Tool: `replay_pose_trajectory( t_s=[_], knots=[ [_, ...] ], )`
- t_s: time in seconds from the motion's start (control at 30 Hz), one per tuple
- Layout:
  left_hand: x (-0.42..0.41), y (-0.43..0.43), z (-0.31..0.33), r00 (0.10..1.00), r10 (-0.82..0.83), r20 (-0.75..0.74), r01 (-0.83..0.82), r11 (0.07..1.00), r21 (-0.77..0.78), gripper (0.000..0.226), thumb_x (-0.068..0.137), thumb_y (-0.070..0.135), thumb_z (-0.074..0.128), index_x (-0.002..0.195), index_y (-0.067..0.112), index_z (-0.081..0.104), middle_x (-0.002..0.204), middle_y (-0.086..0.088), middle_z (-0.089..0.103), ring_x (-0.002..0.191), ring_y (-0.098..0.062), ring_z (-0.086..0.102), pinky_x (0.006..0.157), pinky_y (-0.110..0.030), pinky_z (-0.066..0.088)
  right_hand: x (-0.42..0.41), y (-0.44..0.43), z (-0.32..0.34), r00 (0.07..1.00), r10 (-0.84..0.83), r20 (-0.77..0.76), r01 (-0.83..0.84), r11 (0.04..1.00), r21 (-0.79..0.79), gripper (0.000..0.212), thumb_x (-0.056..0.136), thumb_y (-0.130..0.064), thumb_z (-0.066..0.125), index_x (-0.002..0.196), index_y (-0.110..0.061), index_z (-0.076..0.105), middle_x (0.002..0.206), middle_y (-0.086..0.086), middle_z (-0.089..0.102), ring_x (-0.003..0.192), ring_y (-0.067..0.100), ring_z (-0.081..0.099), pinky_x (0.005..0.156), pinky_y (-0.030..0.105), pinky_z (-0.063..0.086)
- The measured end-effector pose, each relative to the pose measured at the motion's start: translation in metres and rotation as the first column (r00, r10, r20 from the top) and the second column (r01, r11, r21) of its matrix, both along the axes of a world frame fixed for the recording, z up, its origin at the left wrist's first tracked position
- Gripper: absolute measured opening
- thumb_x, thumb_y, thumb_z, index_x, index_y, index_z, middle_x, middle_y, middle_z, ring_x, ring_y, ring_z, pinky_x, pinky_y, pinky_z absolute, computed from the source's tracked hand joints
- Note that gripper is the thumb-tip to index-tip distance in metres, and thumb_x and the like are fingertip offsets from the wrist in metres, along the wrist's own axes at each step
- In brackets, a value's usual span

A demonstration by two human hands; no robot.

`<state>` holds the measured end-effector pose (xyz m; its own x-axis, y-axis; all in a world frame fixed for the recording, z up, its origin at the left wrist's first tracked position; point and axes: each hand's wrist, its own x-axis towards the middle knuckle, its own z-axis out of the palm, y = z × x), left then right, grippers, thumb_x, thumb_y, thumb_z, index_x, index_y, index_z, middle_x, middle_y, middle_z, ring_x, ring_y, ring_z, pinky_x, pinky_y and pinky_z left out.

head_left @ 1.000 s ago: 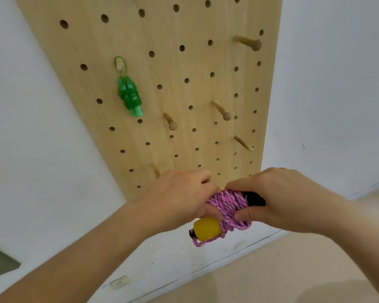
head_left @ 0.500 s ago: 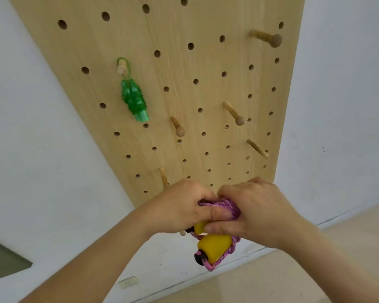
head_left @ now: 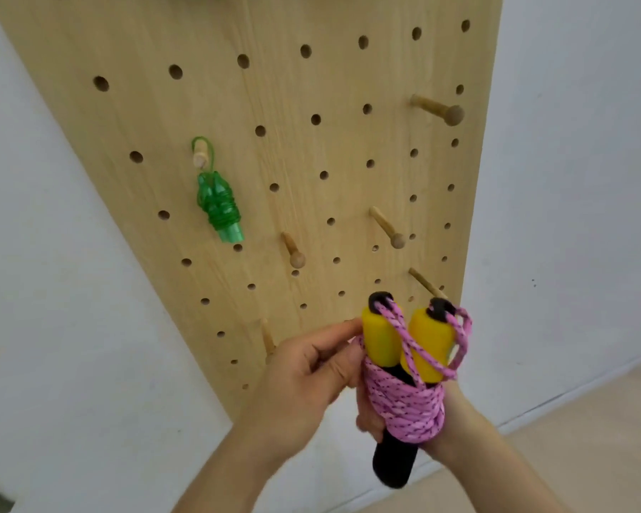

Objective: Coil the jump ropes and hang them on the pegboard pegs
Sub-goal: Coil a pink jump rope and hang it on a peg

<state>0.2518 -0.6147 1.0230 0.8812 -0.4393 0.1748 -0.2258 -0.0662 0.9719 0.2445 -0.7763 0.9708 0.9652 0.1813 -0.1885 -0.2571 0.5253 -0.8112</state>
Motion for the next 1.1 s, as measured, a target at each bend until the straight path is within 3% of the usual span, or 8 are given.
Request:
replay_pose_trajectory(
  t_s=[0.1, 0.23, 0.43, 0.57, 0.67, 0.83, 0.97, 1.1],
  knots=[
    [-0.002, -0.005, -0.003, 0.997, -0.064, 0.049, 0.059, 0.992, 0.109, 0.029, 0.093, 0.032, 0.053, 0.12, 0.028, 0.062, 0.101, 0.014, 0.072, 0.097, -0.002, 0.065, 0.085, -0.018, 0.051, 0.004, 0.014, -0.004, 0.967, 0.239, -0.087, -0.231, 0.969, 0.092, 0.061, 0.095, -0.042, 0.031, 0.055, -0.013, 0.066, 0.047, 0.004, 0.056, 0.041, 0.018, 0.054, 0.052, 0.029, 0.048],
    [-0.003, -0.007, -0.008, 0.995, 0.096, 0.041, -0.102, 0.977, 0.186, 0.036, 0.077, 0.05, 0.065, 0.106, 0.028, 0.068, 0.097, 0.012, 0.073, 0.093, -0.005, 0.068, 0.081, -0.024, 0.054, 0.003, 0.017, -0.008, 0.903, 0.401, -0.153, -0.382, 0.914, 0.14, 0.075, 0.094, -0.057, 0.023, 0.058, -0.006, 0.066, 0.056, 0.011, 0.06, 0.048, 0.023, 0.056, 0.059, 0.029, 0.05],
    [0.002, -0.005, -0.03, 0.917, 0.399, -0.004, -0.397, 0.914, 0.085, 0.014, 0.085, 0.031, 0.067, 0.09, 0.02, 0.073, 0.08, 0.005, 0.074, 0.076, -0.007, 0.069, 0.064, -0.017, 0.052, -0.012, 0.005, 0.013, 0.987, -0.029, 0.159, 0.075, 0.954, -0.292, 0.064, 0.08, -0.072, 0.044, 0.135, -0.039, 0.049, 0.108, -0.009, 0.073, 0.099, 0.011, 0.07, 0.093, 0.041, 0.052],
    [-0.007, -0.021, -0.032, 0.866, 0.495, -0.073, -0.496, 0.868, 0.016, 0.017, 0.089, 0.031, 0.063, 0.087, 0.02, 0.075, 0.069, 0.012, 0.071, 0.065, 0.0, 0.065, 0.055, -0.013, 0.047, -0.035, 0.026, 0.013, 0.842, 0.125, 0.525, 0.436, 0.416, -0.798, 0.091, 0.086, -0.038, 0.066, 0.143, -0.058, -0.003, 0.134, -0.021, 0.046, 0.106, 0.005, 0.059, 0.081, 0.026, 0.052],
    [-0.011, -0.029, -0.026, 0.835, 0.52, -0.182, -0.531, 0.847, -0.014, 0.023, 0.088, 0.04, 0.062, 0.086, 0.021, 0.075, 0.071, 0.011, 0.072, 0.066, 0.0, 0.066, 0.054, -0.012, 0.046, -0.041, 0.038, -0.008, 0.805, 0.233, 0.546, 0.562, -0.004, -0.827, 0.106, 0.075, -0.029, 0.075, 0.148, -0.051, 0.002, 0.141, -0.002, 0.036, 0.109, 0.019, 0.055, 0.069, 0.027, 0.052],
    [-0.017, -0.031, -0.029, 0.82, 0.521, -0.237, -0.527, 0.849, 0.042, 0.029, 0.087, 0.047, 0.06, 0.085, 0.022, 0.073, 0.069, 0.011, 0.07, 0.054, 0.002, 0.059, 0.043, -0.01, 0.038, -0.03, 0.037, -0.019, 0.832, 0.136, 0.538, 0.554, -0.177, -0.813, 0.096, 0.057, -0.04, 0.087, 0.14, -0.042, 0.039, 0.102, 0.001, 0.056, 0.061, 0.018, 0.051, 0.039, 0.023, 0.035],
    [-0.015, -0.007, -0.036, 0.915, 0.335, 0.227, -0.401, 0.822, 0.404, 0.02, 0.097, 0.034, 0.048, 0.089, 0.03, 0.066, 0.06, 0.014, 0.058, 0.059, -0.006, 0.053, 0.054, -0.02, 0.04, -0.021, 0.016, -0.02, 0.85, 0.175, 0.497, 0.524, -0.184, -0.831, 0.083, 0.068, -0.048, 0.075, 0.139, -0.047, 0.032, 0.095, -0.002, 0.057, 0.045, 0.018, 0.046, 0.037, 0.023, 0.034],
    [-0.016, 0.018, -0.041, 0.589, -0.033, 0.808, -0.638, 0.594, 0.49, 0.026, 0.093, 0.036, 0.049, 0.087, 0.024, 0.071, 0.065, 0.011, 0.061, 0.056, -0.01, 0.055, 0.047, -0.023, 0.044, -0.023, 0.006, -0.016, 0.834, 0.28, 0.476, 0.542, -0.249, -0.803, 0.08, 0.064, -0.048, 0.077, 0.135, -0.046, 0.039, 0.087, -0.003, 0.059, 0.039, 0.018, 0.05, 0.033, 0.024, 0.034]
  ],
)
